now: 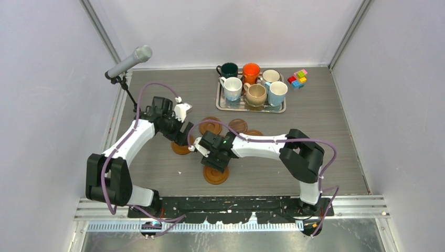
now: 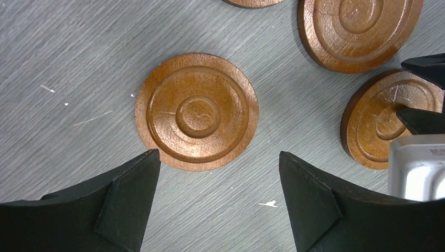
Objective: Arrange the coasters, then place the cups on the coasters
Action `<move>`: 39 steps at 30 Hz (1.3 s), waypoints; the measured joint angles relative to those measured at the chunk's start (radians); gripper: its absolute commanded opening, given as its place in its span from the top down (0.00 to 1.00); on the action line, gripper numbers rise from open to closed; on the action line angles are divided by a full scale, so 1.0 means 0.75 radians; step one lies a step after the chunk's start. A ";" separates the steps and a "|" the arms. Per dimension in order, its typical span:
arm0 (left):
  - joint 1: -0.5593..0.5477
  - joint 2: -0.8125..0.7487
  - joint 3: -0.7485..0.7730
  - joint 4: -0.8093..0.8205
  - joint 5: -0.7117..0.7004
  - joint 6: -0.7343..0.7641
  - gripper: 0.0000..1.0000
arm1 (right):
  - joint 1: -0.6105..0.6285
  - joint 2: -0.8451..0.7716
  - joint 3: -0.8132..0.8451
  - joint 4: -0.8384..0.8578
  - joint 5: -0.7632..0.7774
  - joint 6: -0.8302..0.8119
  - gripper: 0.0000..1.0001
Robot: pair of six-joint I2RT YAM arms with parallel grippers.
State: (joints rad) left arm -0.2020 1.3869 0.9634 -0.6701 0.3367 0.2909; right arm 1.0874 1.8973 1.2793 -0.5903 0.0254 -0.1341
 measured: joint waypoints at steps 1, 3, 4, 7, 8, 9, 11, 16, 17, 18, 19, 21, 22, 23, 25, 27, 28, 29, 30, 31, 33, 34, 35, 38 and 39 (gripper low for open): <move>0.000 0.000 -0.003 0.000 0.000 0.000 0.15 | 0.001 -0.003 -0.006 0.005 -0.001 -0.004 0.46; 0.000 0.000 -0.007 -0.001 0.000 0.000 0.15 | 0.006 -0.021 -0.031 0.016 0.004 -0.019 0.47; 0.000 0.000 -0.007 0.000 0.000 0.000 0.15 | 0.008 -0.037 -0.053 0.021 0.010 -0.029 0.48; 0.000 0.000 -0.007 0.001 0.001 -0.001 0.15 | 0.005 -0.105 -0.137 0.010 0.035 -0.061 0.49; 0.000 0.000 -0.007 0.001 0.001 -0.001 0.15 | 0.001 -0.127 -0.165 0.006 0.041 -0.069 0.49; 0.000 0.000 -0.007 0.001 0.001 -0.001 0.15 | -0.007 -0.152 -0.195 0.007 0.047 -0.078 0.50; 0.000 0.000 -0.007 -0.001 0.002 -0.001 0.15 | -0.034 -0.198 -0.251 -0.006 0.053 -0.101 0.52; -0.001 0.001 -0.006 -0.002 0.020 0.004 0.15 | -0.231 -0.316 -0.376 -0.064 0.044 -0.158 0.54; -0.001 0.000 -0.006 -0.004 0.025 0.005 0.15 | -0.279 -0.338 -0.399 -0.077 0.046 -0.171 0.54; -0.002 0.001 -0.006 -0.004 0.031 0.006 0.15 | -0.323 -0.361 -0.421 -0.090 0.048 -0.185 0.54; -0.002 0.000 -0.006 -0.005 0.033 0.006 0.15 | -0.384 -0.389 -0.452 -0.104 0.055 -0.207 0.55; -0.004 0.000 -0.006 -0.006 0.037 0.007 0.15 | -0.481 -0.447 -0.505 -0.129 0.063 -0.246 0.55; -0.006 0.000 -0.006 -0.006 0.038 0.006 0.15 | -0.540 -0.478 -0.533 -0.148 0.064 -0.274 0.55; -0.008 0.001 -0.006 -0.006 0.039 0.006 0.15 | -0.583 -0.503 -0.550 -0.165 0.067 -0.297 0.55; -0.013 0.000 -0.006 -0.006 0.042 0.006 0.16 | -0.683 -0.545 -0.581 -0.190 0.072 -0.351 0.55; -0.019 0.001 -0.006 -0.006 0.042 0.006 0.16 | -0.760 -0.568 -0.598 -0.204 0.079 -0.396 0.56; -0.022 0.001 -0.006 -0.006 0.042 0.006 0.16 | -0.815 -0.576 -0.601 -0.210 0.081 -0.428 0.56; -0.026 0.000 -0.006 -0.006 0.042 0.006 0.16 | -0.852 -0.576 -0.602 -0.213 0.081 -0.452 0.56; -0.030 0.001 -0.006 -0.006 0.042 0.006 0.16 | -0.894 -0.575 -0.602 -0.212 0.083 -0.477 0.56; -0.034 0.001 -0.006 -0.006 0.042 0.006 0.16 | -0.933 -0.574 -0.601 -0.212 0.084 -0.496 0.56; -0.038 0.001 -0.006 -0.006 0.042 0.006 0.16 | -1.019 -0.556 -0.594 -0.211 0.089 -0.539 0.57; -0.040 0.001 -0.006 -0.006 0.042 0.006 0.16 | -1.060 -0.537 -0.581 -0.210 0.091 -0.555 0.57; -0.043 0.000 -0.006 -0.006 0.042 0.005 0.16 | -1.090 -0.515 -0.568 -0.205 0.091 -0.566 0.57; -0.048 0.001 -0.006 -0.006 0.041 0.006 0.16 | -1.166 -0.433 -0.509 -0.190 0.091 -0.586 0.56; -0.048 0.000 -0.006 -0.006 0.041 0.006 0.16 | -1.179 -0.414 -0.488 -0.187 0.086 -0.587 0.54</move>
State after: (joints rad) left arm -0.2382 1.3869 0.9592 -0.6746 0.3676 0.2951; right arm 0.2031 1.5871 0.9131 -0.7307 0.0902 -0.5747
